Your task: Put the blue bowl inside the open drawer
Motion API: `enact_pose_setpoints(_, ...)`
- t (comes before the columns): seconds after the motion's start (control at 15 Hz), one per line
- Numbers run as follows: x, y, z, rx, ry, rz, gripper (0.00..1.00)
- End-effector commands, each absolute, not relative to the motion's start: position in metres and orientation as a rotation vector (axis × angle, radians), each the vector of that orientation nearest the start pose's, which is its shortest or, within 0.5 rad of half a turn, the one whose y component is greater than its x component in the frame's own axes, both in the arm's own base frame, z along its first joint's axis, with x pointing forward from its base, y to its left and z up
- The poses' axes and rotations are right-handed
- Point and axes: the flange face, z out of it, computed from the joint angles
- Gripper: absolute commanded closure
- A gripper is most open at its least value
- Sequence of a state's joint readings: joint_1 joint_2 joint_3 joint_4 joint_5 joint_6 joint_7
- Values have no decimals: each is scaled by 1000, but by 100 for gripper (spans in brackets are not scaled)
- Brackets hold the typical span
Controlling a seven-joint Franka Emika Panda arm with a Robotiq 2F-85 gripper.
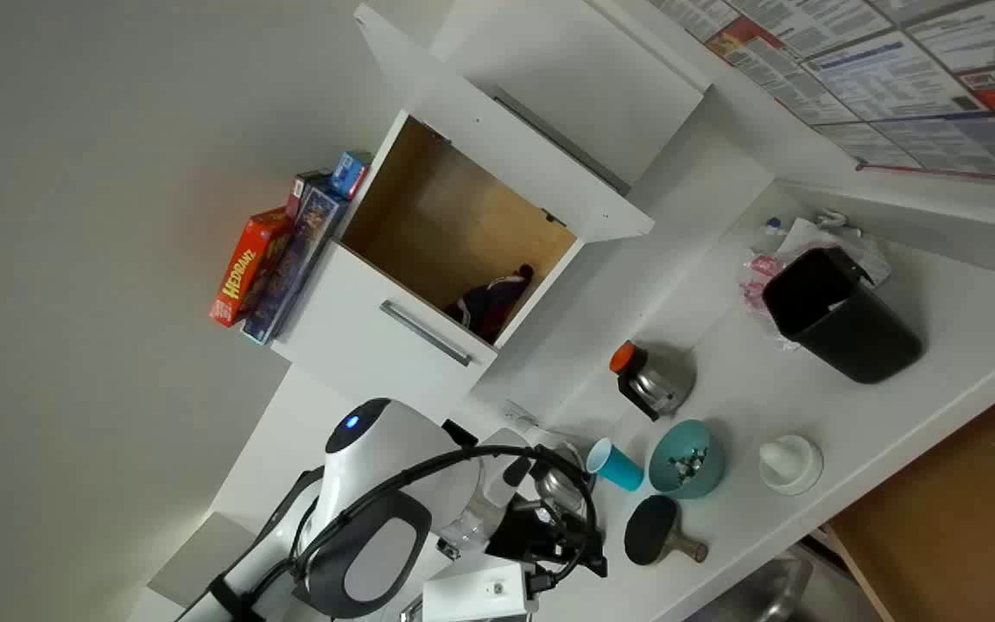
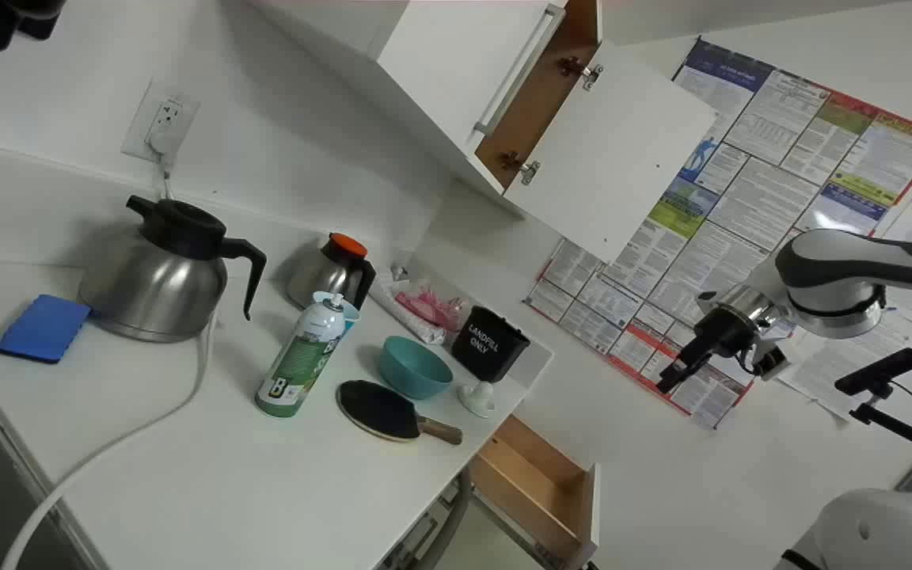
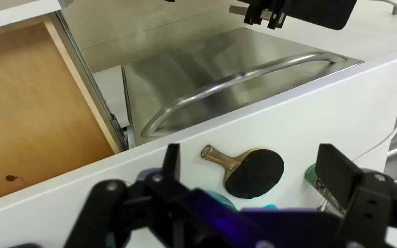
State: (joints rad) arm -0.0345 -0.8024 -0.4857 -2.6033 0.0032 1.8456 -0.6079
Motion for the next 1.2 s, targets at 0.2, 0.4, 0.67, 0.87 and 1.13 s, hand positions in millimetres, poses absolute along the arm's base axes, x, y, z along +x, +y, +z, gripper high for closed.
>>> enact_pose_setpoints(0.2, 283, -169, 474, -2804, -315, -213, 0)
enact_pose_setpoints(0.4, 303, -165, 469, -2827, -277, -249, 0)
enact_pose_setpoints(0.67, 358, -157, 446, -2872, -222, -311, 0)
enact_pose_setpoints(0.87, 404, -144, 414, -2932, -208, -338, 0)
enact_pose_setpoints(1.13, 461, -123, 374, -2968, -143, -411, 0)
